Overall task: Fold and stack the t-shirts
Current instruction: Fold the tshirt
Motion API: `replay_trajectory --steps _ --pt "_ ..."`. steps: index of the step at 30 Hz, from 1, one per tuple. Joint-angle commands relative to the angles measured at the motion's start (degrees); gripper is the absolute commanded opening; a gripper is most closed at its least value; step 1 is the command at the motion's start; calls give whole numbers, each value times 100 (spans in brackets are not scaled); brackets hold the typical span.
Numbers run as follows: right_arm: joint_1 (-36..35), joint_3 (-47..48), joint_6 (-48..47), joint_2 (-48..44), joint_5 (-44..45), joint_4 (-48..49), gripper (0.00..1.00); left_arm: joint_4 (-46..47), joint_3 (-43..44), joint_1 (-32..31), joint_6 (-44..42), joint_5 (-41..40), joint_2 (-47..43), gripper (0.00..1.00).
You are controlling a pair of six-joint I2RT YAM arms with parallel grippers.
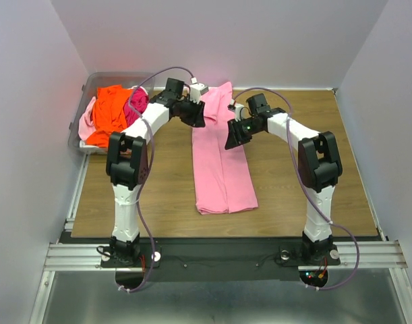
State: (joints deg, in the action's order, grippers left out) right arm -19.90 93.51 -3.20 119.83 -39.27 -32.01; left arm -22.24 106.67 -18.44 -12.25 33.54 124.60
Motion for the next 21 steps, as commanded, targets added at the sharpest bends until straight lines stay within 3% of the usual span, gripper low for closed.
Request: replay_trajectory --steps 1,7,21 --pt "-23 140 -84 154 244 327 38 246 -857 -169 -137 276 -550 42" --pt "-23 466 100 558 340 573 38 492 -1009 -169 126 -31 -147 40" --pt "-23 843 751 1157 492 969 39 -315 398 165 -383 -498 909 40"
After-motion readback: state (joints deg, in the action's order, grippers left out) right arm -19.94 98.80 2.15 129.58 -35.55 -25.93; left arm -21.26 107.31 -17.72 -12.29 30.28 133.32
